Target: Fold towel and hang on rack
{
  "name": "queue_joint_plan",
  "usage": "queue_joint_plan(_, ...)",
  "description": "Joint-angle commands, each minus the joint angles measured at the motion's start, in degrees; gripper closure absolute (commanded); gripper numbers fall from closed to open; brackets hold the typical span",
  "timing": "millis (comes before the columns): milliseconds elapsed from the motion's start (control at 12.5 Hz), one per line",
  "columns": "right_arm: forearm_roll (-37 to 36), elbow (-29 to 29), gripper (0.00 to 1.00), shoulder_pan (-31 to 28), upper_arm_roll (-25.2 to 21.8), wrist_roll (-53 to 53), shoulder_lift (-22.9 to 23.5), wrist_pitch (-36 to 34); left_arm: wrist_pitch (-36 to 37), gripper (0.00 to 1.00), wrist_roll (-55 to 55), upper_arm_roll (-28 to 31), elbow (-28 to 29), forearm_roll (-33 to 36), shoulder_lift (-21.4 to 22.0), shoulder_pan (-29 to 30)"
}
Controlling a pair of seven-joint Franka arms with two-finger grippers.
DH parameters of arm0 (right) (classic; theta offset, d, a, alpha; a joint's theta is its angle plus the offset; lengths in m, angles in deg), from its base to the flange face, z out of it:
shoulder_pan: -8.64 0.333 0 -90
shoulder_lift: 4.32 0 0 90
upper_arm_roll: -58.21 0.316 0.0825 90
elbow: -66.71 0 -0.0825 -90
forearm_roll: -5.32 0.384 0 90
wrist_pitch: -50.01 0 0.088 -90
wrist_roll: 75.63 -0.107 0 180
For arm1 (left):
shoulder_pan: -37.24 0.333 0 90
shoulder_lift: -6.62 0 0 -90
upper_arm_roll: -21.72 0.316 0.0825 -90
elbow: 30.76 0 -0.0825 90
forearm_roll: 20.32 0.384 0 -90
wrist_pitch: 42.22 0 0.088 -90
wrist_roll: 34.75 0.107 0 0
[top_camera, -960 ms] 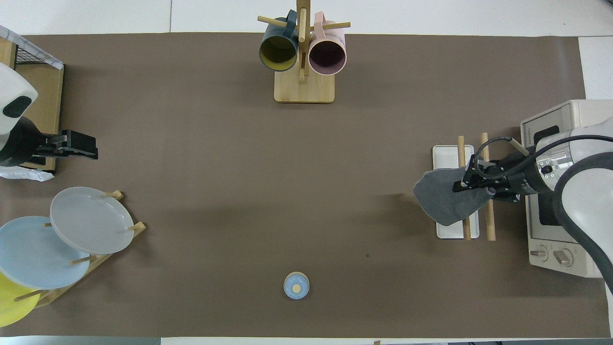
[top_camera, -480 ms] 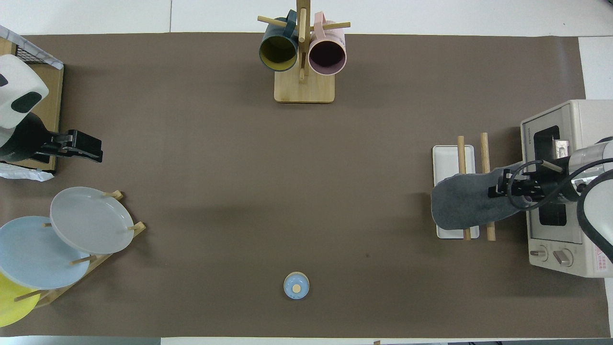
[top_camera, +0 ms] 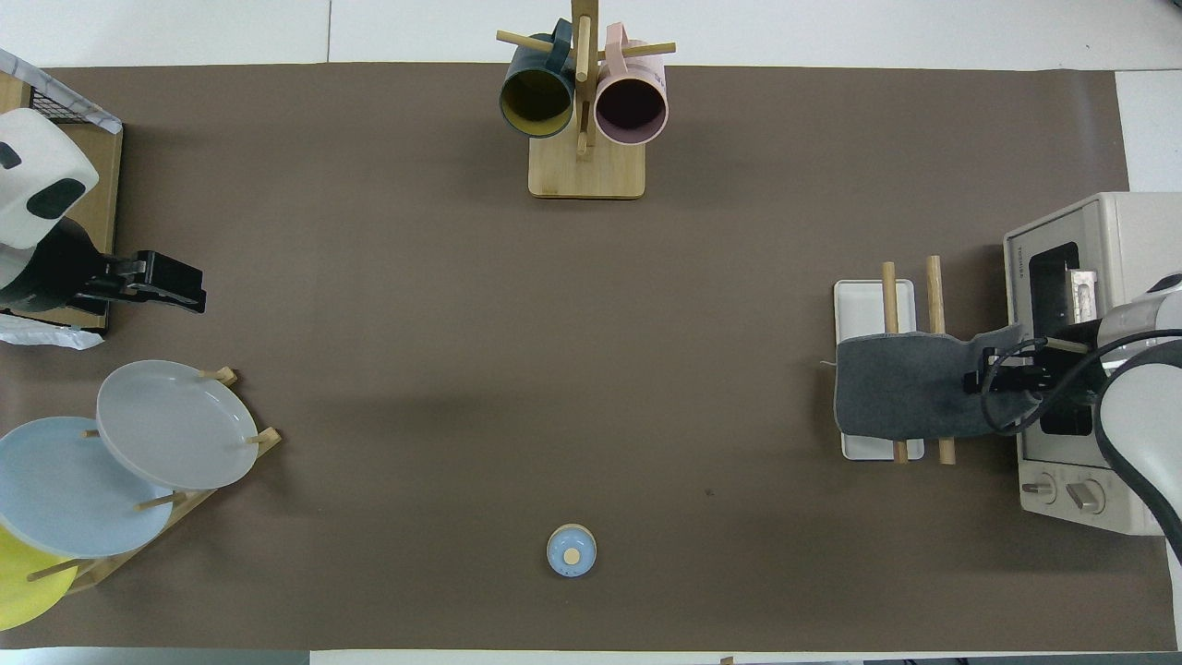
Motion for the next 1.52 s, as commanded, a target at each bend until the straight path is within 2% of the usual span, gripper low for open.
queue_joint_plan(0,-1.87,-3.86,1.00,-2.14,0.63,3.74,-1.93,3.36,-1.68,0.00,-3.68,1.24,-0.84,-0.75,-0.29,-1.19)
queue_joint_plan(160,-3.19,-3.78,1.00,-2.14,0.63,3.74,-1.84,3.55,-1.25,0.00,-3.97,1.06,-0.57,-0.66,-0.02,-0.57)
queue_joint_plan(240,-3.10,-3.60,0.95,-2.06,0.63,3.48,-1.84,3.46,-1.16,0.00,-3.88,1.06,-0.57,-0.66,-0.02,-0.57)
queue_joint_plan(320,-3.19,-3.52,0.66,-1.97,0.63,3.48,-1.76,3.46,-1.33,0.00,-3.96,0.97,-0.57,-0.66,-0.02,-0.31)
queue_joint_plan(400,-3.19,-3.17,0.10,-2.05,0.63,3.74,-1.58,3.37,-1.16,0.00,-3.96,0.62,-0.66,-0.66,-0.02,0.48)
queue_joint_plan(480,-3.19,-2.38,0.00,-2.06,0.72,3.92,-1.32,2.93,-1.16,0.00,-3.96,0.53,-0.66,-0.66,-0.02,0.57)
queue_joint_plan(1040,-8.27,2.98,0.00,-1.27,1.16,4.09,0.79,0.30,-1.25,0.00,-4.14,0.53,-0.05,-0.66,0.51,0.57)
queue_joint_plan(1120,-8.72,5.51,0.00,-1.26,1.33,4.01,1.23,-3.10,-1.25,0.00,-4.23,0.53,-0.04,-0.66,0.59,0.57)
queue_joint_plan(1280,-11.60,14.90,0.00,1.70,2.21,3.48,2.89,-11.88,-1.51,0.00,-4.23,0.53,-0.13,-0.66,0.77,0.57)
queue_joint_plan(1440,-13.38,19.92,0.00,2.25,2.21,3.57,2.81,-15.95,-1.42,0.00,-4.14,0.62,-0.13,-0.66,1.03,0.66)
